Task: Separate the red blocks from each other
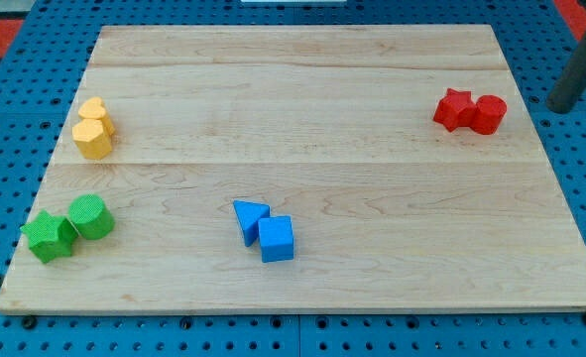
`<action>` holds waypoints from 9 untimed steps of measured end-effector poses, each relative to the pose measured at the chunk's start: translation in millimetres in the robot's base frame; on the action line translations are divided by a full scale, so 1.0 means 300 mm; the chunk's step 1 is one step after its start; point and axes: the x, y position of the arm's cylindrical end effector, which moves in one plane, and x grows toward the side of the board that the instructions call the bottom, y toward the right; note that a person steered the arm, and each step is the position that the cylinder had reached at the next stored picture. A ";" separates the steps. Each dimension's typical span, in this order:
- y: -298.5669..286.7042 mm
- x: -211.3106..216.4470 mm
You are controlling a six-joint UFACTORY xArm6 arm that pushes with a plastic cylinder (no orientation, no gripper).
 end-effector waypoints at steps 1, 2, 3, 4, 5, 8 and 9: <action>0.000 0.009; 0.006 0.085; -0.060 0.096; -0.259 0.102; -0.397 -0.029; -1.245 -0.154; -1.309 -0.153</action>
